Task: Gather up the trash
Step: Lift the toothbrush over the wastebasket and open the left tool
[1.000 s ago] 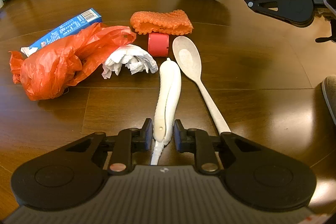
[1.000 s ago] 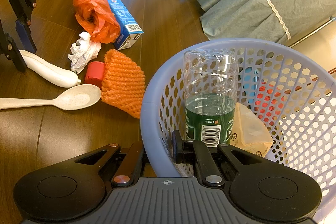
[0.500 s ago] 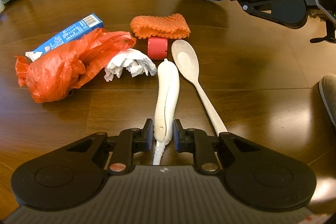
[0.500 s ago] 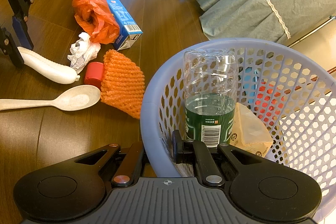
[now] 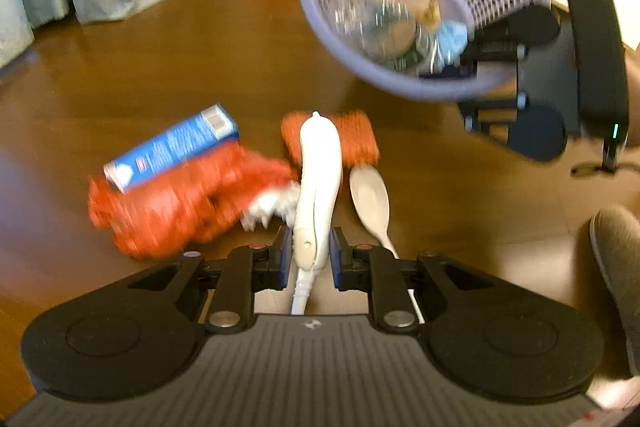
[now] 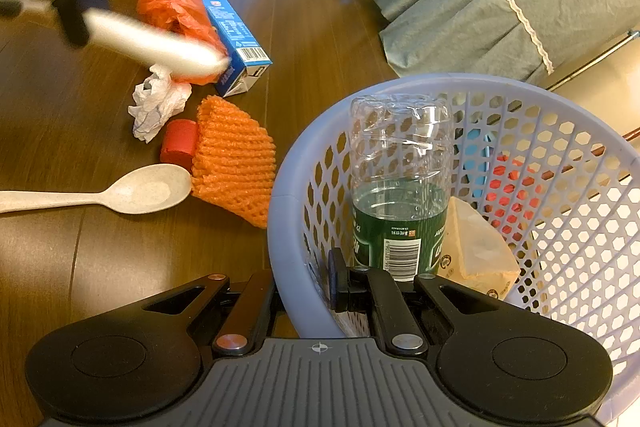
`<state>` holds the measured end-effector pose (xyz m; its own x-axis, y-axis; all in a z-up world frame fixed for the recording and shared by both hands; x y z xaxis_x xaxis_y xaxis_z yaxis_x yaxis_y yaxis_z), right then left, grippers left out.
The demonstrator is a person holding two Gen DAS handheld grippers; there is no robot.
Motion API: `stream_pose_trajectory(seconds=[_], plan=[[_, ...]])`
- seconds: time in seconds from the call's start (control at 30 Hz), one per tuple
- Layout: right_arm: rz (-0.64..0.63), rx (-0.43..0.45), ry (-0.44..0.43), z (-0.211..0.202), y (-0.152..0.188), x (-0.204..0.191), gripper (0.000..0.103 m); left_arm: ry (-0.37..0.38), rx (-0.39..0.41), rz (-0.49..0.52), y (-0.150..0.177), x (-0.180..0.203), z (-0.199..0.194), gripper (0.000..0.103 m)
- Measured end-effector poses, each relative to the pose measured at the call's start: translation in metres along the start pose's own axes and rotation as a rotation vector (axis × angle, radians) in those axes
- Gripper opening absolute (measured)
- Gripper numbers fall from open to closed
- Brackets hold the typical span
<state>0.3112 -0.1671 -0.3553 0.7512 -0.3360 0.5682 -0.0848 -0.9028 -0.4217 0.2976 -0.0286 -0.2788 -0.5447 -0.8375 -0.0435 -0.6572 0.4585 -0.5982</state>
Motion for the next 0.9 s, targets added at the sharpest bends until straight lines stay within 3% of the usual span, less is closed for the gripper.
stream_pose_trajectory(seconds=[0.17, 0.43, 0.7, 0.9], plan=[[-0.001, -0.001, 0.000, 0.000, 0.000, -0.001, 0.004, 0.020, 0.077, 0.019, -0.045, 0.005, -0.018, 0.015], [0.006, 0.002, -0.001, 0.000, -0.002, -0.001, 0.004, 0.082, 0.174, 0.129, -0.126, 0.040, -0.026, 0.015], [0.018, 0.007, -0.002, -0.002, -0.002, -0.002, 0.004, 0.131, 0.172, 0.223, -0.178, 0.086, -0.004, 0.016], [0.028, 0.011, -0.002, -0.002, -0.002, -0.001, 0.004, 0.180, 0.175, 0.211, -0.206, 0.111, 0.014, 0.016]])
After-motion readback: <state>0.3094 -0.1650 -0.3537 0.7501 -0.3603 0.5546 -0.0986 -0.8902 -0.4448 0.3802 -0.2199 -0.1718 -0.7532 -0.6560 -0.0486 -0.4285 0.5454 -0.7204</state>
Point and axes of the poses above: each gripper's, at about its wrist camera, not at the fingertips, and z roughly the way its jaws point, x to its right, y to its underside, the point moved 9 cm from there along z, roughly the way its jaws point, and after that the axes turned 6 degrees about -y, right-handed, at the moved point
